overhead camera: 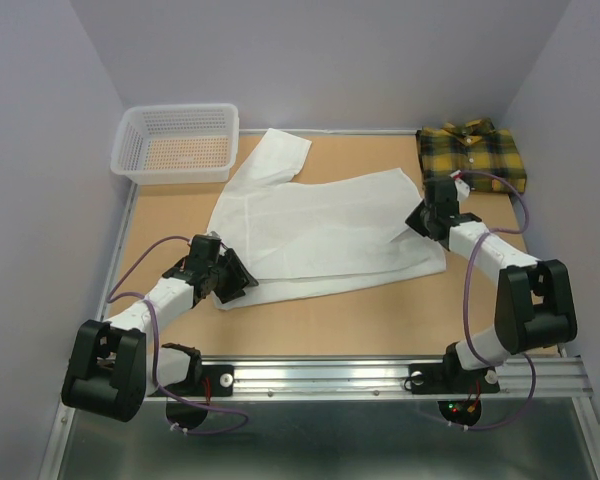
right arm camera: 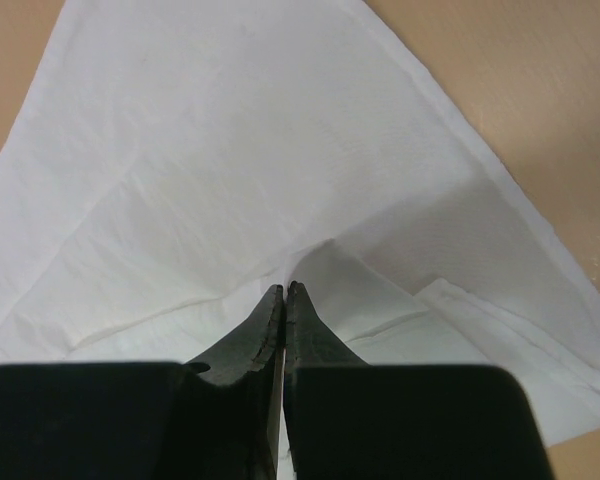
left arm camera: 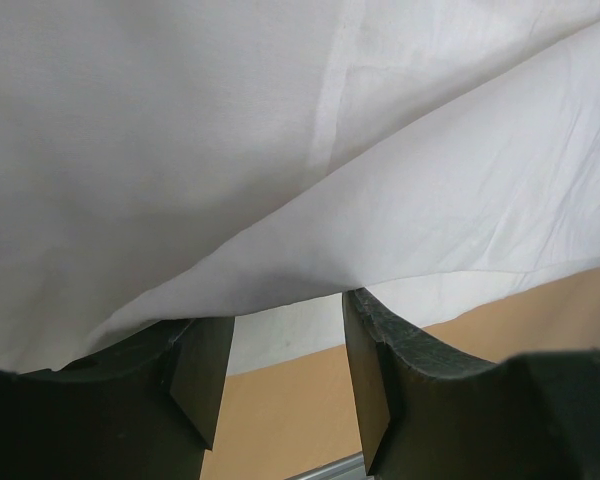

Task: Fold and stack the long sleeve shirts
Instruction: Fold the shirt

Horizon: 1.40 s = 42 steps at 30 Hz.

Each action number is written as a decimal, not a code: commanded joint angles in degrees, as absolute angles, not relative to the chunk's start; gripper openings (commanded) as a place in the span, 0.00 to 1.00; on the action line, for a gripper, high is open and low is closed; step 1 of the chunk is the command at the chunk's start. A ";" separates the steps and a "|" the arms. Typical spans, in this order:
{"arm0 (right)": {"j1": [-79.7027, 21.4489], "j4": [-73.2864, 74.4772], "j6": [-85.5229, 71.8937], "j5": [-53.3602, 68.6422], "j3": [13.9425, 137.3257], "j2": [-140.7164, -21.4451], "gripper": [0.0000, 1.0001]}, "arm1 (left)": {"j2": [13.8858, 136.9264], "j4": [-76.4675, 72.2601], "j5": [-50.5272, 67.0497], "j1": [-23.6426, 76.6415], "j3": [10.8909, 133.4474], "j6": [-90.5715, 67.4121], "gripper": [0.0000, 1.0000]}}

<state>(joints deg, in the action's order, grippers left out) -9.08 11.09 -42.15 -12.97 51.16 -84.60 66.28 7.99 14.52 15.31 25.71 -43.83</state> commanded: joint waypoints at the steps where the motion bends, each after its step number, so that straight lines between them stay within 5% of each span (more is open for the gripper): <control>1: -9.14 6.59 -40.87 -13.44 56.07 -86.48 0.01 | 65.92 9.40 13.62 15.47 24.26 -43.68 0.59; 10: -9.14 5.71 -41.22 -15.91 56.16 -90.26 0.04 | 65.30 9.76 12.57 15.47 24.43 -43.86 0.59; 17: -9.14 5.80 -37.63 -15.82 55.55 -86.32 0.49 | 62.23 14.66 9.15 15.47 27.77 -43.51 0.73; 24: -9.14 9.04 -29.98 -10.82 55.37 -78.14 0.75 | 55.91 23.37 4.84 15.47 34.62 -42.98 0.86; 29: -9.23 11.16 -29.18 -3.10 53.97 -72.25 0.79 | 52.56 27.16 2.90 15.47 38.58 -43.15 0.86; 36: -9.32 7.05 -32.16 19.56 49.94 -71.71 0.75 | 58.60 16.89 8.78 18.18 39.99 -45.26 0.71; 42: -9.23 -2.02 -34.89 23.12 41.41 -72.07 0.73 | 68.28 9.85 10.20 24.95 44.38 -47.72 0.57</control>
